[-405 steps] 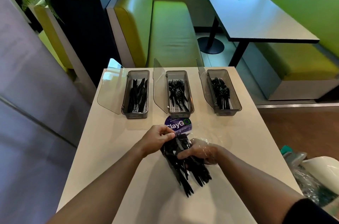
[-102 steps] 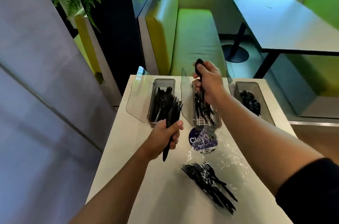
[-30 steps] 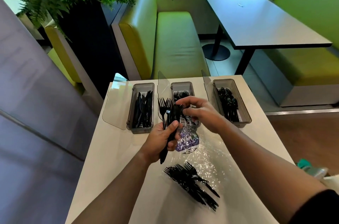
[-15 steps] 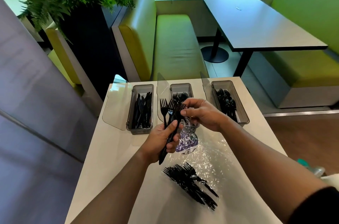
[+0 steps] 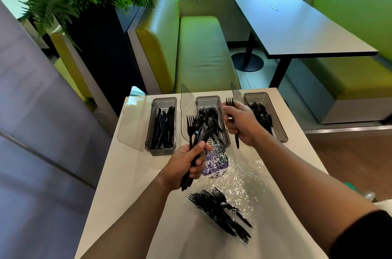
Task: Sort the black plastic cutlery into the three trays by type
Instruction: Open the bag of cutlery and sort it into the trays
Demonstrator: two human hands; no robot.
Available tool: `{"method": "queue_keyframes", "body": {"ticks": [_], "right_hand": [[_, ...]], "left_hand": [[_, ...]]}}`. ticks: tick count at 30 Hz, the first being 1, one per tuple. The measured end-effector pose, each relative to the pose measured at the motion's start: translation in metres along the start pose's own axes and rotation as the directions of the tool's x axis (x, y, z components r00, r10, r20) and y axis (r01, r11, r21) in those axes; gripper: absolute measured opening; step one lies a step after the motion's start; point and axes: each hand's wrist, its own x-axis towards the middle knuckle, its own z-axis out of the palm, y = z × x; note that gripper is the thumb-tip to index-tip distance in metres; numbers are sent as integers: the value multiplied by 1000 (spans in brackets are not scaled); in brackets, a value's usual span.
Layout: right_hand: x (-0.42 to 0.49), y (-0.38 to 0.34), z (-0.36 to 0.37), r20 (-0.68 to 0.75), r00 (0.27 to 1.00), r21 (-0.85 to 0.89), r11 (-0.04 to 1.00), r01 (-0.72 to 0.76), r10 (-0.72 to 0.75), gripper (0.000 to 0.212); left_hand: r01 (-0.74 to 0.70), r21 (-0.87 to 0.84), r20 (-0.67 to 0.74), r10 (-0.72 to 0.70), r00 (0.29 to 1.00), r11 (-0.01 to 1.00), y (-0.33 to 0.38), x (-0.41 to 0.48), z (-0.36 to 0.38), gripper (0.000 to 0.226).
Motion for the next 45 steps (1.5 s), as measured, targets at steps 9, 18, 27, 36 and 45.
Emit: {"method": "queue_keyframes", "body": {"ticks": [9, 18, 27, 36, 45], "right_hand": [[-5, 4, 25, 162, 956, -337, 924, -181, 246, 17], [-5, -7, 27, -11, 997, -208, 975, -79, 78, 12], [20, -16, 5, -411, 898, 22, 983, 184, -159, 10], [9, -11, 7, -204, 975, 59, 993, 106, -92, 15], [-15, 33, 41, 89, 992, -525, 842, 119, -85, 33]], "left_hand": [[98, 57, 91, -103, 991, 994, 1, -1, 6, 36], [86, 88, 82, -94, 992, 992, -2, -2, 2, 39], [86, 139, 75, -97, 992, 987, -4, -1, 3, 35], [106, 216, -106, -85, 991, 971, -8, 2, 4, 23], [125, 352, -234, -42, 971, 928, -12, 9, 7, 13]]}}
